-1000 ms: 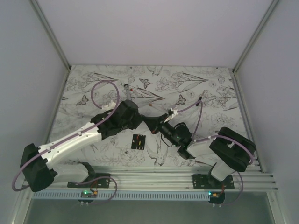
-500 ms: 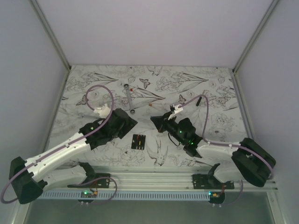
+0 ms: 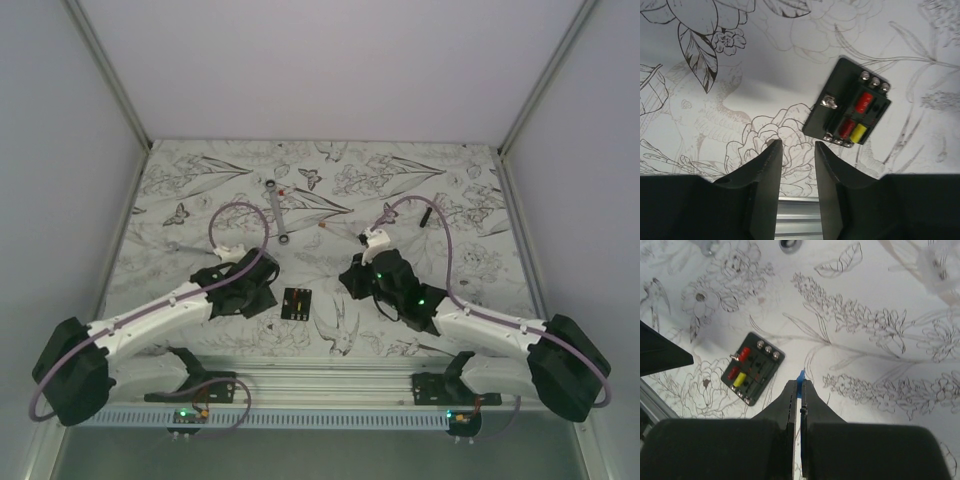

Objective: Snap on the fuse box
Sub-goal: Install the fuse at the fuse box base.

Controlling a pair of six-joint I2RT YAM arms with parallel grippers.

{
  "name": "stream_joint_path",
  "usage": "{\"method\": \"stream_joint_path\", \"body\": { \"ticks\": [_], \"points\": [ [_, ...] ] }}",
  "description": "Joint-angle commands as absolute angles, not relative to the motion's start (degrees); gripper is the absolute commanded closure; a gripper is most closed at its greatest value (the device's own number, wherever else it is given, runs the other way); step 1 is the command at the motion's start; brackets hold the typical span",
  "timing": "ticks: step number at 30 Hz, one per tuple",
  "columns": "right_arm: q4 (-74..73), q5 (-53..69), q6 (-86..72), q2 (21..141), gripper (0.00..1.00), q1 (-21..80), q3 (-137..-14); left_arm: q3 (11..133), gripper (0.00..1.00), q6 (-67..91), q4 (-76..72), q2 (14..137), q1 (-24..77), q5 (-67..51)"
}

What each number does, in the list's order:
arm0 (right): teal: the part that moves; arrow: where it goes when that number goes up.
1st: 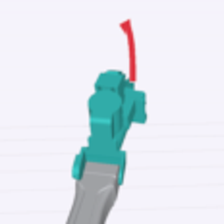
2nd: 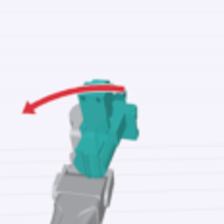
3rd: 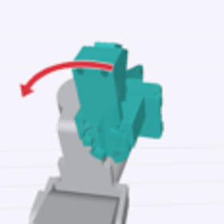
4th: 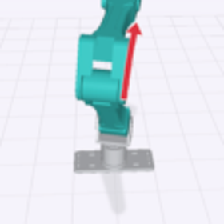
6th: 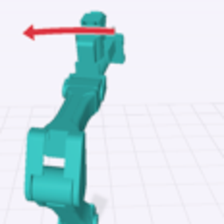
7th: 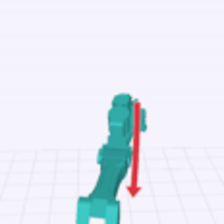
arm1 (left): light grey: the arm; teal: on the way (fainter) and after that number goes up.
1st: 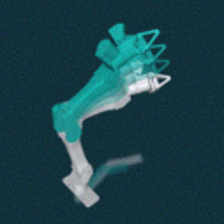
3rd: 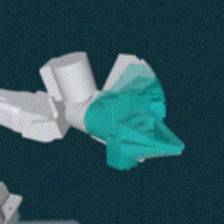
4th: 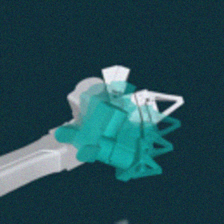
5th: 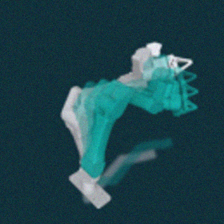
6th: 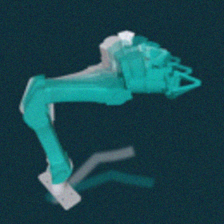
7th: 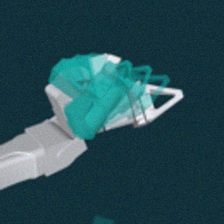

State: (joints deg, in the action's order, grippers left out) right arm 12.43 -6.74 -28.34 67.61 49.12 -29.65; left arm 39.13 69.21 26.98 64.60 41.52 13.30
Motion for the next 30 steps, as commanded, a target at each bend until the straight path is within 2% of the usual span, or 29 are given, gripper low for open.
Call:
{"method": "stream_joint_path", "body": {
  "ticks": [1,9,13,22,30],
  "points": [
    [5.79,-5.77,-30.06,66.44,1.00,48.70,-32.15,37.72,0.67,66.96,27.24,68.84,40.98,11.11],
    [1.32,-3.41,-29.23,68.87,1.00,48.70,-36.18,39.49,0.82,66.27,22.96,80.24,40.96,5.63],
    [-0.62,-0.81,-28.28,71.81,1.00,48.72,-39.23,39.44,0.86,67.50,21.54,83.00,41.27,3.85],
    [-10.13,5.59,-25.16,83.37,1.00,48.69,-51.37,39.07,0.86,69.96,17.57,85.24,43.15,3.47],
    [-18.90,11.88,-18.77,92.82,1.00,48.78,-62.39,34.63,0.79,69.94,17.64,76.34,41.24,6.86]
  ]
}}
